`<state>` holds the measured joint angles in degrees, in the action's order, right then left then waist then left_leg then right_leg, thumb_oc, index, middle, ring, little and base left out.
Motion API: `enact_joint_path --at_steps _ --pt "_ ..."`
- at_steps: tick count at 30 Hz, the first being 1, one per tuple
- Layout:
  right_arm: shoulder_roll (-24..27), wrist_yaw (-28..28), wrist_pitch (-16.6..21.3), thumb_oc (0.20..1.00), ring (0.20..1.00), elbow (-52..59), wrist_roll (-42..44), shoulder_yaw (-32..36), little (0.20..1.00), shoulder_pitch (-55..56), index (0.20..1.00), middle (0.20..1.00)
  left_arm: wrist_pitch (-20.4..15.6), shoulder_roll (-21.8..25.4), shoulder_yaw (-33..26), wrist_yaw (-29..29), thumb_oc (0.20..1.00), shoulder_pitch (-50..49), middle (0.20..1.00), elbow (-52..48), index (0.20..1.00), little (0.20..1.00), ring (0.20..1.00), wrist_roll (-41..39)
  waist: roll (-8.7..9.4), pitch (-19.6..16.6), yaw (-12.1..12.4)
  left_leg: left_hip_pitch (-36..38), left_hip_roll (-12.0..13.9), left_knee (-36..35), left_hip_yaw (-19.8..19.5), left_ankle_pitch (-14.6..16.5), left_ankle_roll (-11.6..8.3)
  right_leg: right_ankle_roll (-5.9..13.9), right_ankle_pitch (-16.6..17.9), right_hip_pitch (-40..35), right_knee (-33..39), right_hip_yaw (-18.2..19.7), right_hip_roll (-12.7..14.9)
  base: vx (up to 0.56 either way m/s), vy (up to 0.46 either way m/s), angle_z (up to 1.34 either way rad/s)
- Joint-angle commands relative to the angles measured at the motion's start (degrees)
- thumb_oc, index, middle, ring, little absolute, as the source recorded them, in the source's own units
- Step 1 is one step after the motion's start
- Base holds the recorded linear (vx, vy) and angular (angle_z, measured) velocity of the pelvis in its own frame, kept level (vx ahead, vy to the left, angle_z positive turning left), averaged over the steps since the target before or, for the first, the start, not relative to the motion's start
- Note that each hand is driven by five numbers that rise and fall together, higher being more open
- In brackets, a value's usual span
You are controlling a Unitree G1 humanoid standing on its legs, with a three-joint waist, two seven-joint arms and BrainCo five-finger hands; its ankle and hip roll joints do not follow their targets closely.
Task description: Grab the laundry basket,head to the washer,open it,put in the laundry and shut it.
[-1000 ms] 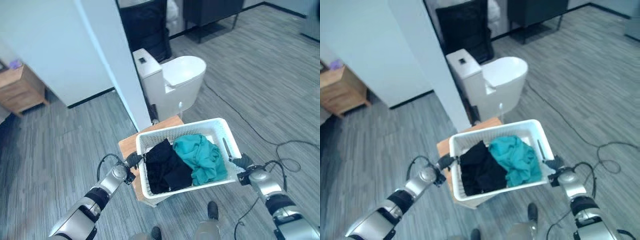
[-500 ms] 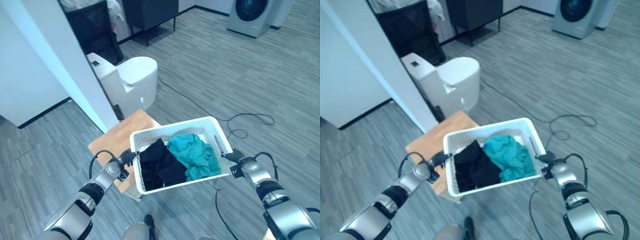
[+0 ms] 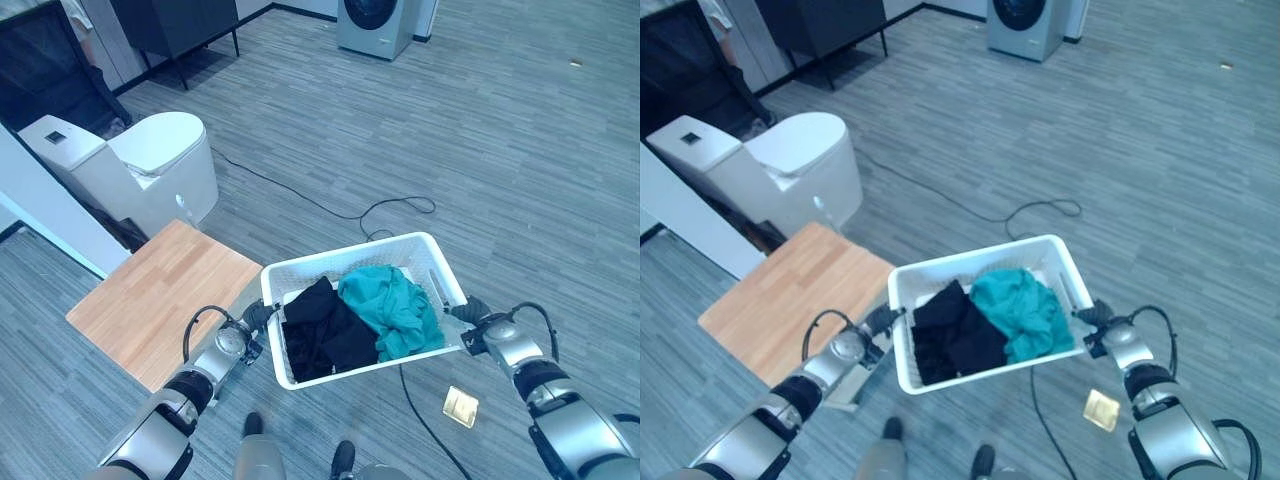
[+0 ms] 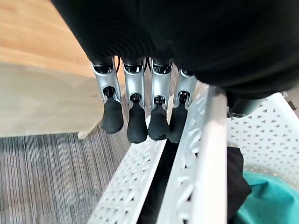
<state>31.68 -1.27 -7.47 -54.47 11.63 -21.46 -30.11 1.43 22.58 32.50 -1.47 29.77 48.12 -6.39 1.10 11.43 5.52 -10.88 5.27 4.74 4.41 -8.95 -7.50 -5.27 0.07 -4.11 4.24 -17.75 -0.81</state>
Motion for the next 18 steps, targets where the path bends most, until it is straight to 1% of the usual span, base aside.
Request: enact_joint_path --at_steps 1,2,5,7,9,10,11,14,16,17,18 --pt "6.49 1.84 4.48 0.200 0.200 4.70 5.48 5.49 0.200 -3.05 0.200 0.200 -2.41 2.58 -1.32 -2.47 0.200 7.45 0.200 1.60 0.200 0.200 0.200 -1.52 -2.07 -1.00 1.61 -2.28 1.23 0.43 -2.20 0.12 2.44 9.03 -4.72 -2.31 -2.28 2.57 4.54 -0.01 -0.039 0.01" --pt "6.77 1.75 4.42 0.200 0.200 5.52 5.37 5.70 0.200 -2.68 0.200 0.200 -2.33 2.61 -1.36 -2.55 0.200 7.66 0.200 0.99 0.200 0.200 0.200 -1.22 -2.15 -0.84 1.20 -2.25 1.32 0.60 -2.24 -0.16 2.40 8.78 -4.90 -2.35 -2.41 2.49 4.46 -0.01 -0.039 0.06" --pt "7.01 2.11 4.60 0.200 0.200 5.67 5.48 5.88 0.200 -2.79 0.200 0.200 -2.42 2.40 -0.93 -2.74 0.200 8.01 0.200 1.08 0.200 0.200 0.200 -0.87 -2.33 -0.96 1.19 -1.55 0.94 0.23 -3.28 -0.19 2.18 8.79 -4.62 -2.82 -2.06 2.25 4.49 0.06 -0.034 0.12" --pt "6.98 2.18 4.49 0.200 0.200 5.98 5.52 6.06 0.200 -2.50 0.200 0.200 -2.38 2.19 -0.94 -3.09 0.200 8.26 0.200 1.37 0.200 0.200 0.200 -0.88 -2.43 -1.02 0.95 -1.23 1.21 0.21 -3.52 -0.63 2.04 8.71 -4.42 -2.98 -1.49 2.44 4.32 0.05 -0.048 -0.03" --pt "7.19 2.24 4.54 0.200 0.200 6.41 5.26 6.16 0.200 -2.27 0.200 0.200 -2.32 2.02 -0.75 -3.19 0.200 8.64 0.200 1.84 0.200 0.200 0.200 -0.79 -2.57 -1.02 0.72 -0.59 1.70 -0.38 -3.88 -1.16 1.83 8.55 -4.45 -3.17 -1.34 2.59 3.99 0.04 -0.055 -0.03" --pt "7.20 2.24 4.58 0.200 0.200 6.59 5.22 6.25 0.200 -2.06 0.200 0.200 -2.38 1.86 -0.58 -3.04 0.200 8.76 0.200 2.31 0.200 0.200 0.200 -0.80 -2.72 -1.07 0.53 -0.12 2.30 -0.83 -3.77 -1.57 1.61 8.46 -4.51 -3.42 -1.05 2.58 3.61 0.06 -0.097 -0.02" --pt "7.48 2.28 4.71 0.200 0.200 7.00 5.24 6.46 0.200 -1.81 0.200 0.200 -2.35 1.73 -0.32 -2.87 0.200 9.06 0.200 2.44 0.200 0.200 0.200 -0.86 -2.68 -1.00 0.16 0.03 3.45 -0.69 -3.55 -1.99 1.40 8.22 -4.62 -3.88 -0.70 2.80 2.91 0.04 -0.077 -0.01" --pt "7.75 2.32 4.75 0.200 0.200 7.37 5.14 6.67 0.200 -1.51 0.200 0.200 -2.32 1.68 -0.29 -2.75 0.200 9.09 0.200 2.44 0.200 0.200 0.200 -0.88 -2.65 -0.71 -0.10 -0.22 4.23 0.28 -3.43 -2.17 1.19 7.98 -4.65 -4.22 -0.57 3.04 2.52 0.02 -0.047 -0.01" --pt "7.77 2.25 4.85 0.200 0.200 8.93 5.09 7.12 0.200 -0.91 0.200 0.200 -2.11 1.49 -0.57 -2.42 0.200 9.13 0.200 1.84 0.200 0.200 0.200 -0.87 -2.15 -0.02 -0.54 -1.26 5.05 4.13 -2.97 -2.44 1.22 7.49 -4.75 -5.01 -0.23 3.51 1.86 0.04 -0.114 -0.02" --pt "7.98 2.28 4.85 0.200 0.200 9.91 5.22 7.24 0.200 -0.72 0.200 0.200 -1.90 1.52 -0.46 -2.22 0.200 9.29 0.200 1.36 0.200 0.200 0.200 -0.77 -1.65 0.61 -0.49 -2.76 4.09 9.13 -2.98 -1.75 1.58 7.13 -4.63 -5.51 0.04 3.65 1.69 0.07 -0.142 0.04" --pt "8.14 2.40 4.86 0.200 0.200 10.31 5.34 7.44 0.200 -0.58 0.200 0.200 -1.91 1.55 -0.44 -2.28 0.200 9.35 0.200 1.23 0.200 0.200 0.200 -0.73 -1.51 0.77 -0.53 -3.72 3.57 10.69 -2.22 -0.88 1.89 7.03 -4.61 -5.61 0.21 3.21 1.75 0.09 -0.104 0.07"
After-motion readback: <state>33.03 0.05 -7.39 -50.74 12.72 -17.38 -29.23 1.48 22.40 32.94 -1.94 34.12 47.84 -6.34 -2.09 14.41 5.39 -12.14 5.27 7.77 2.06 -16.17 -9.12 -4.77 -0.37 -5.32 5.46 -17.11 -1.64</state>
